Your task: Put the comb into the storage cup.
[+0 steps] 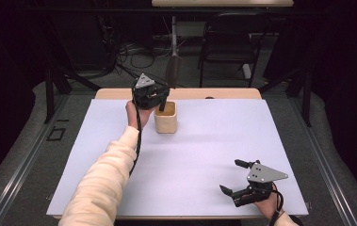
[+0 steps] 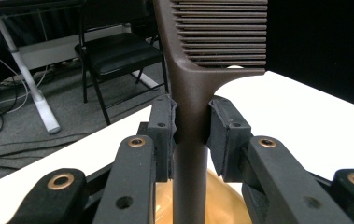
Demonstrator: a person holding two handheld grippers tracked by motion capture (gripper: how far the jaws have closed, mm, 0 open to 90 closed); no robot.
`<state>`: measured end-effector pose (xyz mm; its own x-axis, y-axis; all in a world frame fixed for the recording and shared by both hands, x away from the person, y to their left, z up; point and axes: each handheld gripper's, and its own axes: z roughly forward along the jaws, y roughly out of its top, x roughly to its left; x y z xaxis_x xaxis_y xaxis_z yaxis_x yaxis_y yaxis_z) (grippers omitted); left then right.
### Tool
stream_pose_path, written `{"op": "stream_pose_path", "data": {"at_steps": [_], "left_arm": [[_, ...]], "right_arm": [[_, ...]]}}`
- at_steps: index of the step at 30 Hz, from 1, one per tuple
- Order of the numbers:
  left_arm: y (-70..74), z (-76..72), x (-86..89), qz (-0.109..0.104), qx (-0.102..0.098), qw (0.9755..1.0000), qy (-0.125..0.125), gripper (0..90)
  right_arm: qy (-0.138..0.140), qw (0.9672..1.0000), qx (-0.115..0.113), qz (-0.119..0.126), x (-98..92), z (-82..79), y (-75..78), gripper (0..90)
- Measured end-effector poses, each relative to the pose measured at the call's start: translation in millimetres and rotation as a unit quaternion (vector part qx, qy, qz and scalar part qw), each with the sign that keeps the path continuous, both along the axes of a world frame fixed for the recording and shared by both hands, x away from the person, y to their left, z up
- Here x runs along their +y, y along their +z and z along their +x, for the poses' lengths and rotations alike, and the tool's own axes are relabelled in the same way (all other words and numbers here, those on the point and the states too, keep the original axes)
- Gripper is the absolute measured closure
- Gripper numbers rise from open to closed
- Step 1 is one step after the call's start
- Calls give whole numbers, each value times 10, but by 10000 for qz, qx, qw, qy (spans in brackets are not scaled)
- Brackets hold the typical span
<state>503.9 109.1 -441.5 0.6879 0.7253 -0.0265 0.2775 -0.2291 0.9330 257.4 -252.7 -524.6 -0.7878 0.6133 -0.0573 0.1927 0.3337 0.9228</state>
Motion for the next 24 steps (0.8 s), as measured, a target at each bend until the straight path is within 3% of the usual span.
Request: {"op": "stream_pose_path", "data": {"at_steps": [14,24], "left_arm": [[-44,-28,10,143,35,9999,4,720],[-105,-19,13,93,68,9999,-19,721]], "right_arm": [[8,10000,11,-15,7,2,-2,0],[17,10000,2,-6,3,1,0,0]]}}
